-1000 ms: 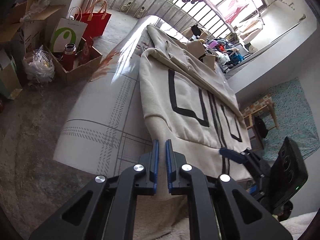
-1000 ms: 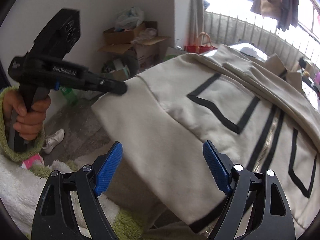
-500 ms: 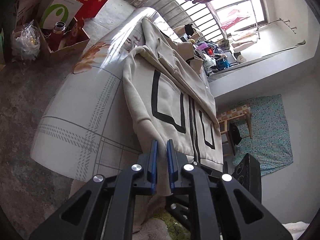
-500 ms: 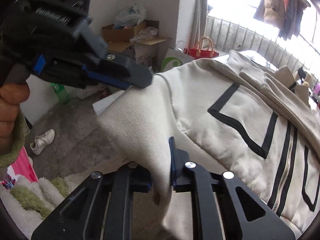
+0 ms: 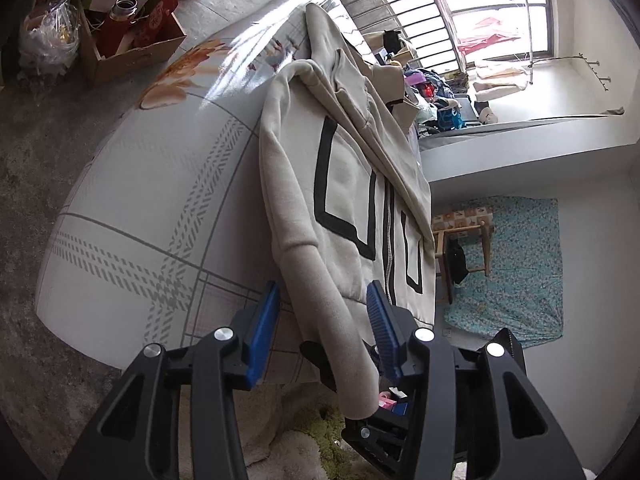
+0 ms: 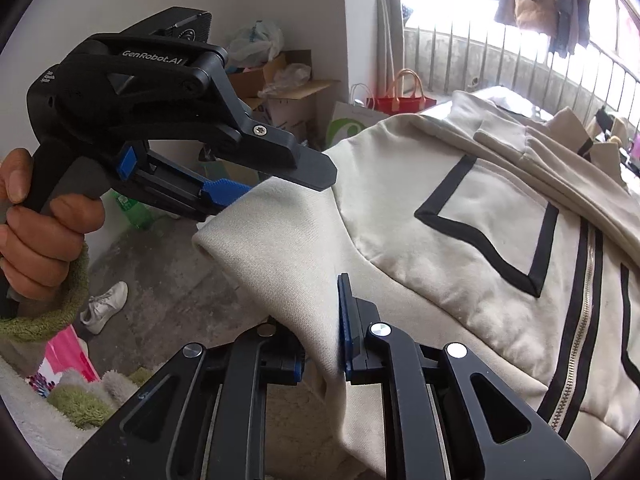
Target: Fold large clothes
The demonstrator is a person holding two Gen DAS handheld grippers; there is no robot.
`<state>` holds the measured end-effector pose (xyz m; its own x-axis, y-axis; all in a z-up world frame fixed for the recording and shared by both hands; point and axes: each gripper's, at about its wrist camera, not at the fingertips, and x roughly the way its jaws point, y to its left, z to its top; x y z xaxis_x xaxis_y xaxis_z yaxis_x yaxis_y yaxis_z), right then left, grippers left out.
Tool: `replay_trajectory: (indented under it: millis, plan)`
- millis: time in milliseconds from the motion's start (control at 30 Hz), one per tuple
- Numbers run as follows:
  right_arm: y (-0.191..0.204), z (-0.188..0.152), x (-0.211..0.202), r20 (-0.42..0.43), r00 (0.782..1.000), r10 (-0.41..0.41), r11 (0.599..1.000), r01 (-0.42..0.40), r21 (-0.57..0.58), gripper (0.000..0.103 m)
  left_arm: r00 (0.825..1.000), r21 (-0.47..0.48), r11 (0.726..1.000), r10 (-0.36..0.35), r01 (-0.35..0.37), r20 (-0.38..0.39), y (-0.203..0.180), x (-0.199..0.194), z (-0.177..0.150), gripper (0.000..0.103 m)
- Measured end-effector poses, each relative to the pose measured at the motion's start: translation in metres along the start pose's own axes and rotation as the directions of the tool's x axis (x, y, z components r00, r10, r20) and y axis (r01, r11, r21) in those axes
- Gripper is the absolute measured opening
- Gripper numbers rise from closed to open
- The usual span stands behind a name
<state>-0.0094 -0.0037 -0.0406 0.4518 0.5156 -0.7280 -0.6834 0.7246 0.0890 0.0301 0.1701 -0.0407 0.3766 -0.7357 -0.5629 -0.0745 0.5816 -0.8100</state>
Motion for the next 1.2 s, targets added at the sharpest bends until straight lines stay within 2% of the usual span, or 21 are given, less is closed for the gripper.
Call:
replay_trajectory:
  millis: [133, 167, 233, 267, 300, 367, 500, 567, 667, 800, 867, 967, 1033, 1133, 1200]
  plan:
    - [-0.003, -0.004, -0.005, 0.013, 0.999, 0.047, 0.999, -0.048, 0.025, 0.016, 0.999, 0.025, 0.999, 0.039, -0.038, -0.021, -0.003, 0.013, -0.002, 0.043]
    - [-0.005, -0.005, -0.007, 0.018, 0.998, 0.063, 0.997, -0.064, 0.031, 0.018, 0.998, 0.037, 0.997, 0.068, -0.068, -0.017, -0.005, 0.016, -0.003, 0.038]
    - [-0.009, -0.008, -0.015, 0.025, 0.996, 0.086, 0.995, -0.087, 0.047, 0.020, 0.992, 0.068, 0.990, 0.122, -0.122, 0.006, -0.009, 0.021, -0.005, 0.019]
    - [-0.012, -0.011, -0.020, 0.027, 0.995, 0.095, 0.994, -0.096, 0.058, 0.028, 0.989, 0.091, 0.985, 0.148, -0.149, 0.015, -0.011, 0.023, -0.007, 0.017]
    - [-0.017, -0.013, -0.026, 0.031, 0.995, 0.100, 0.992, -0.102, 0.075, 0.033, 0.983, 0.126, 0.975, 0.183, -0.185, 0.031, -0.016, 0.024, -0.008, 0.015]
    - [-0.031, -0.021, -0.042, 0.048, 0.995, 0.092, 0.987, -0.098, 0.124, 0.052, 0.964, 0.201, 0.943, 0.259, -0.265, 0.055, -0.024, 0.028, -0.012, 0.012]
    - [-0.076, -0.043, -0.081, 0.066, 0.998, -0.005, 0.961, -0.014, 0.277, 0.059, 0.921, 0.299, 0.872, 0.381, -0.387, 0.082, -0.031, 0.036, -0.019, 0.012]
    - [-0.102, -0.058, -0.101, 0.059, 0.996, -0.073, 0.931, 0.047, 0.362, 0.059, 0.912, 0.321, 0.855, 0.400, -0.408, 0.093, -0.032, 0.038, -0.021, 0.012]
    - [-0.138, -0.085, -0.134, 0.028, 0.982, -0.185, 0.867, 0.150, 0.475, 0.059, 0.890, 0.369, 0.812, 0.441, -0.452, 0.118, -0.037, 0.044, -0.025, 0.012]
    - [-0.171, -0.118, -0.172, -0.043, 0.942, -0.332, 0.777, 0.299, 0.554, 0.059, 0.853, 0.444, 0.737, 0.500, -0.509, 0.148, -0.046, 0.049, -0.031, 0.012]
    - [-0.184, -0.134, -0.187, -0.079, 0.917, -0.392, 0.728, 0.361, 0.582, 0.059, 0.838, 0.468, 0.708, 0.523, -0.528, 0.155, -0.048, 0.052, -0.033, 0.012]
    - [-0.201, -0.157, -0.202, -0.108, 0.890, -0.443, 0.663, 0.407, 0.628, 0.059, 0.826, 0.478, 0.690, 0.541, -0.544, 0.159, -0.050, 0.053, -0.034, 0.013]
    - [-0.212, -0.169, -0.205, -0.126, 0.882, -0.454, 0.628, 0.418, 0.657, 0.059, 0.819, 0.479, 0.682, 0.551, -0.553, 0.162, -0.052, 0.054, -0.034, 0.013]
    - [-0.221, -0.183, -0.206, -0.147, 0.884, -0.443, 0.597, 0.413, 0.687, 0.059, 0.804, 0.483, 0.663, 0.570, -0.572, 0.169, -0.055, 0.056, -0.036, 0.013]
    - [-0.224, -0.191, -0.203, -0.157, 0.895, -0.418, 0.591, 0.399, 0.701, 0.056, 0.796, 0.489, 0.651, 0.581, -0.581, 0.172, -0.056, 0.056, -0.037, 0.013]
